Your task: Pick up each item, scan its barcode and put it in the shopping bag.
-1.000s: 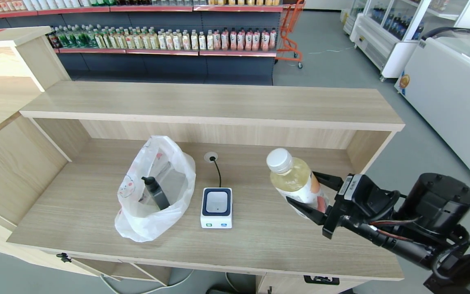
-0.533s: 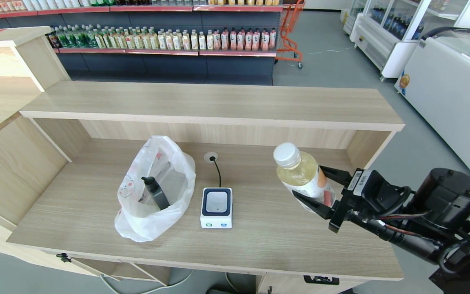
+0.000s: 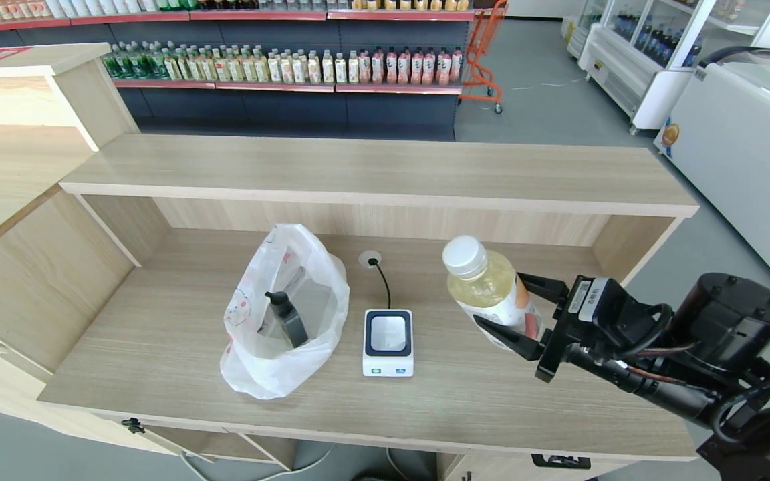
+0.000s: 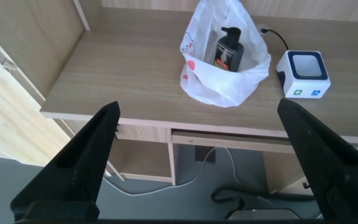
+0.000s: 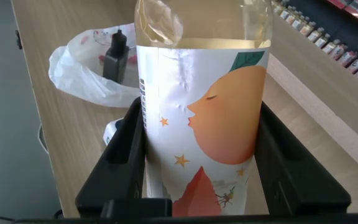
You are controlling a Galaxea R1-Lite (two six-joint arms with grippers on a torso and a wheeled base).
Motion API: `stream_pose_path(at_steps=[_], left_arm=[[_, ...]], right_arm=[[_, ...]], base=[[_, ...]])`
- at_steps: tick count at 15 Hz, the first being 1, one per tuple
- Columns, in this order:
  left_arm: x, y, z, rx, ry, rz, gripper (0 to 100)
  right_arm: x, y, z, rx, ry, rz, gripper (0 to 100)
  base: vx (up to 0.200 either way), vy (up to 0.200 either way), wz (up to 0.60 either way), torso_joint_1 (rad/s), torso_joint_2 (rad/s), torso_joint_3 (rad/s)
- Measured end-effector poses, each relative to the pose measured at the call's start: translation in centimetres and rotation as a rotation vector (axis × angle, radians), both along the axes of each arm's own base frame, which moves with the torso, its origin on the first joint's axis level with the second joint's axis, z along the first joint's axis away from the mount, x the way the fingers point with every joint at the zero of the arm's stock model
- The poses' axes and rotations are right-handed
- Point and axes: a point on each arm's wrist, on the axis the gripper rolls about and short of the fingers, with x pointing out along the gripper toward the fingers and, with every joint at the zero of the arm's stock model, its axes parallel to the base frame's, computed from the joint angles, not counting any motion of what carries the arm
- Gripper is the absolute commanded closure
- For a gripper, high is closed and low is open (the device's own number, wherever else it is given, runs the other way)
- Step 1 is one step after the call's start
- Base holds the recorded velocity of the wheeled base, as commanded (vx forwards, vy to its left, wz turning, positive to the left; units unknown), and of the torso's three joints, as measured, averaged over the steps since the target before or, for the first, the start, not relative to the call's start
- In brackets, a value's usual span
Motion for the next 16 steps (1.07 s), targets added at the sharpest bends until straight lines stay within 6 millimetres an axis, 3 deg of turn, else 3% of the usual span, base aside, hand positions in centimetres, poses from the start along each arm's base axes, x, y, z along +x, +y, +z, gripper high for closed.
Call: stream_pose_path(at_steps=[5, 10, 16], left_arm=[[0.0, 0.0, 0.0, 0.0, 0.0, -0.002, 0], [0.0, 0.0, 0.0, 0.001, 0.0, -0.002, 0], [0.0, 0.0, 0.0, -0.003, 0.0, -0.003, 0]], right_arm=[[2.1, 0.1, 0.1, 0.006, -0.027, 0.018, 100], [4.2, -1.2, -1.7, -0.027, 0.008, -0.02, 100], [8.8, -3.9, -3.5, -0.085, -0.059, -0.049, 100]], base=[[0.0, 0.2, 0.0, 0.005, 0.0, 0.004], [0.0, 0.2, 0.0, 0.003, 0.0, 0.003], [0.0, 0.0, 0.0, 0.0, 0.0, 0.0]])
